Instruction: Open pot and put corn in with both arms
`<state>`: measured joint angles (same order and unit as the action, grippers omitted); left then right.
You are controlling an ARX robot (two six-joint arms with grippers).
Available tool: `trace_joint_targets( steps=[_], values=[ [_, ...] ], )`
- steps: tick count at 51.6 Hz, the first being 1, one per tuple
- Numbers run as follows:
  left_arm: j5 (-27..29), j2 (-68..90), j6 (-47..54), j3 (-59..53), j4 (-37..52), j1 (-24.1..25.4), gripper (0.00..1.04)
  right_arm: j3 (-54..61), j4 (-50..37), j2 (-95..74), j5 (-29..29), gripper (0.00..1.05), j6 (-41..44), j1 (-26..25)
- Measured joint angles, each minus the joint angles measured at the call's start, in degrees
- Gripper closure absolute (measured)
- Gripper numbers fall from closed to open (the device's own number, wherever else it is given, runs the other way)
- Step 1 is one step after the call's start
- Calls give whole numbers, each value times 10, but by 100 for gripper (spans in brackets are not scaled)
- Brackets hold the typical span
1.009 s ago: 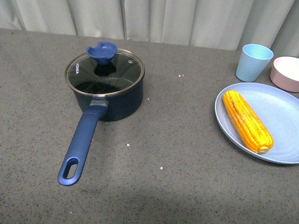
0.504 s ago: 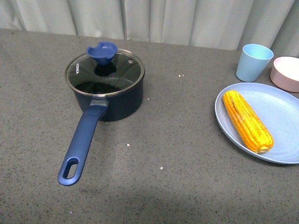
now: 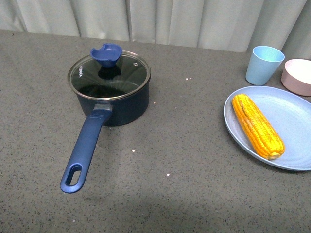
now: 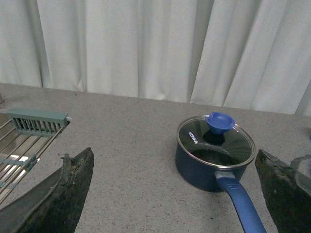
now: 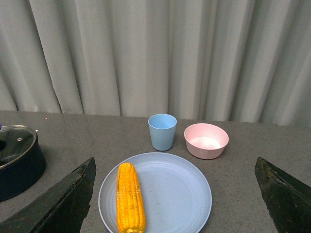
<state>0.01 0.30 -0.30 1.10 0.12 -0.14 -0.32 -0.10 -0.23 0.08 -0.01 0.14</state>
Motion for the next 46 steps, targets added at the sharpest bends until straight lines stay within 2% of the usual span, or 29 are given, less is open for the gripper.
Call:
trace_joint_targets(
  steps=[38,42,46],
  values=[
    [0,0,0,0,0,0,6,0,0,0,0,9,0,0],
    [-60,39,-23,10,-35,26,6,0,0,0,0,9,0,0],
    [-53,113,-36,10,9,28,6,0,0,0,0,9,0,0]
  ],
)
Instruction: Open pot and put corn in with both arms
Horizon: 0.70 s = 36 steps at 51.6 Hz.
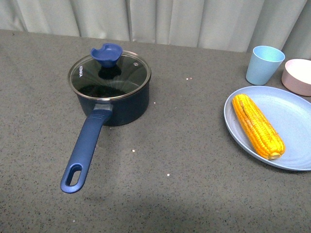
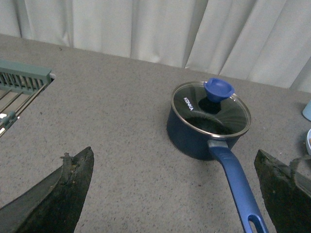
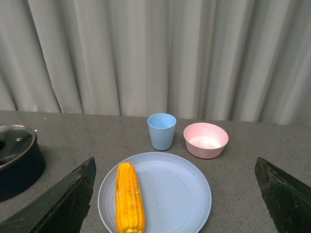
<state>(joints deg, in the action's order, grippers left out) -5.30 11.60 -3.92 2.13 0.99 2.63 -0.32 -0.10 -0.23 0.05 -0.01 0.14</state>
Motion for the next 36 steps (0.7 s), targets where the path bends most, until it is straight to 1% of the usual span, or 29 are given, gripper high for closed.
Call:
trace_joint_targets(
  steps=[1,4,8,10,12,15,19,22,28,36],
  values=[
    [3,9,-2,0,9,-3,6,0,0,0,0,9,0,0],
    [19,88,-13,1,95,-28,6,0,0,0,0,9,0,0],
    [38,181,-24,6,185,-55,6,0,0,0,0,9,0,0],
    [48,250,-28,13,251,-73,6,0,0,0,0,9,0,0],
    [57,304,-28,20,294,-87,6,0,0,0,0,9,0,0],
    [71,413,-29,38,396,-111,6,0,0,0,0,9,0,0],
    [89,533,-40,69,478,-132,6,0,0,0,0,9,0,0],
    [109,617,-44,99,521,-151,6,0,0,0,0,9,0,0],
    [120,727,-47,148,579,-190,6,0,0,0,0,9,0,0],
    [140,818,-46,202,623,-222,6,0,0,0,0,9,0,0]
  ],
)
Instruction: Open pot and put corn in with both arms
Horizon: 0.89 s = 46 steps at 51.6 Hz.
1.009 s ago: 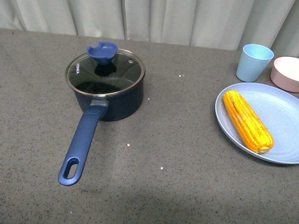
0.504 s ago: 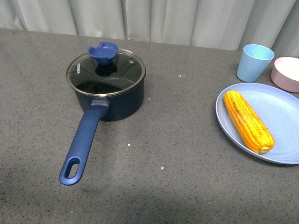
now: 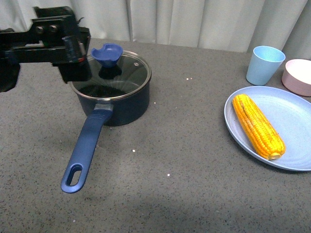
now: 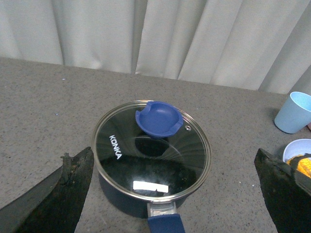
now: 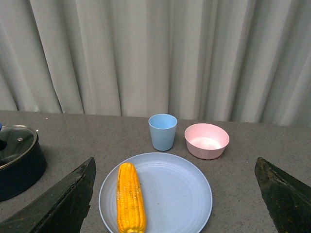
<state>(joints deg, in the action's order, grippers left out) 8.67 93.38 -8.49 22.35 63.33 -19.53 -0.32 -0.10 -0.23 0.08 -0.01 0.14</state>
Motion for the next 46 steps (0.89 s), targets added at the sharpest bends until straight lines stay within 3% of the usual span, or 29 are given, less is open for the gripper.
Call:
trace_joint_targets(
  steps=[31,46],
  values=[
    [13,221,67,163,66,-27,6,0,0,0,0,9,0,0],
    [5,293,82,240,48,-29,6,0,0,0,0,9,0,0]
  ],
)
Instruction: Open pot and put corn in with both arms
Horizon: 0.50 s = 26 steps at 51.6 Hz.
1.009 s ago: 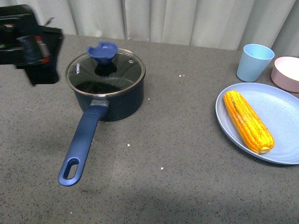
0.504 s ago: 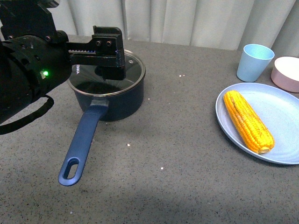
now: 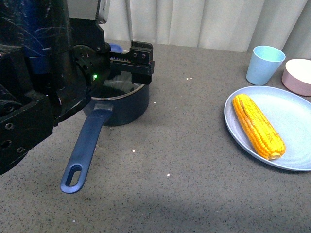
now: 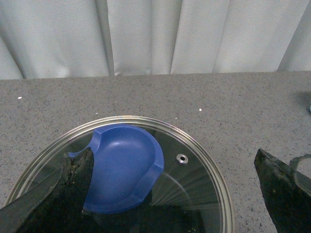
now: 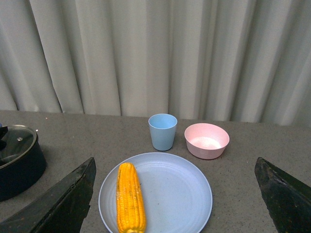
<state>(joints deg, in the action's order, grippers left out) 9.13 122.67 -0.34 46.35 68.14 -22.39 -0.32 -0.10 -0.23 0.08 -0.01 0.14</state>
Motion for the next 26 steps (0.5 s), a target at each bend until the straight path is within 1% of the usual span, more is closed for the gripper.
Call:
trace_joint_targets(
  steps=[15,26],
  values=[
    [29,38,-8,63,-36,18,6,0,0,0,0,9,0,0],
    [31,56,-10,83,-45,27,6,0,0,0,0,9,0,0]
  ],
)
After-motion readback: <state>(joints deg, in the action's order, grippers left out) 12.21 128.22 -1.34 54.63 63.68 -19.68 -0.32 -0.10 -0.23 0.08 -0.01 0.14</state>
